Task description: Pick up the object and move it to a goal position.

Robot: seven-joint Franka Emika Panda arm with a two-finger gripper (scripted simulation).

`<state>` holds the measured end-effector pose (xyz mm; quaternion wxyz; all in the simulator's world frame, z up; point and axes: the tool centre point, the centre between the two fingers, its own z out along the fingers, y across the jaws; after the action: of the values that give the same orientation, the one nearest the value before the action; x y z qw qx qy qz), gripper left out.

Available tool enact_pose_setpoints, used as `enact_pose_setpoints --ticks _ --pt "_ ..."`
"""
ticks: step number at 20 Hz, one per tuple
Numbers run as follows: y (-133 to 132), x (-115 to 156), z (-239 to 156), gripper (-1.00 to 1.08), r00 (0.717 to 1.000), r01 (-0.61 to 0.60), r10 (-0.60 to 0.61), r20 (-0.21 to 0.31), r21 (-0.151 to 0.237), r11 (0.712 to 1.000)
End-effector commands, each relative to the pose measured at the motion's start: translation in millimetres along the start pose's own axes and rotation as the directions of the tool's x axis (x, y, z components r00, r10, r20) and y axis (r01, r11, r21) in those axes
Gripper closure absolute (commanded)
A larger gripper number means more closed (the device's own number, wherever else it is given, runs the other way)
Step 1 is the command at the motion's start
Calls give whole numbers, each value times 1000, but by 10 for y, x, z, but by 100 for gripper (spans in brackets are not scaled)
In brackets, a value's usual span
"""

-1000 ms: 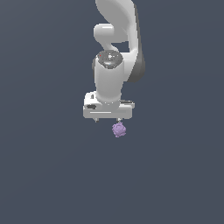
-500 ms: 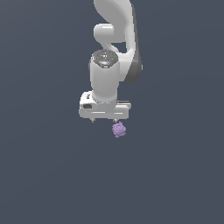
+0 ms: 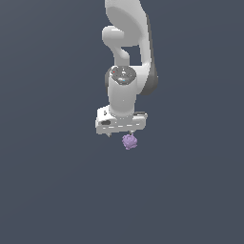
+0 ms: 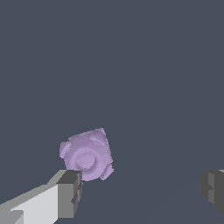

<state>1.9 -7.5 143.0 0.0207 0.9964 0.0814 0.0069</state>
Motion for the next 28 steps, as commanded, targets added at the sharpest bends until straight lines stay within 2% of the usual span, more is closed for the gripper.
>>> enact_pose_setpoints --ticks 1,6,12,21,28 --pt "-128 -37 132 -92 998 67 -67 2 10 998" --pt "-347 -111 348 -92 983 181 -181 2 28 983" --pt "-496 -169 486 -92 967 256 -256 -1 41 966" --pt "-519 -181 560 -92 964 265 -266 0 43 963" --pt "-540 -197 874 -92 963 269 -269 -1 44 962"
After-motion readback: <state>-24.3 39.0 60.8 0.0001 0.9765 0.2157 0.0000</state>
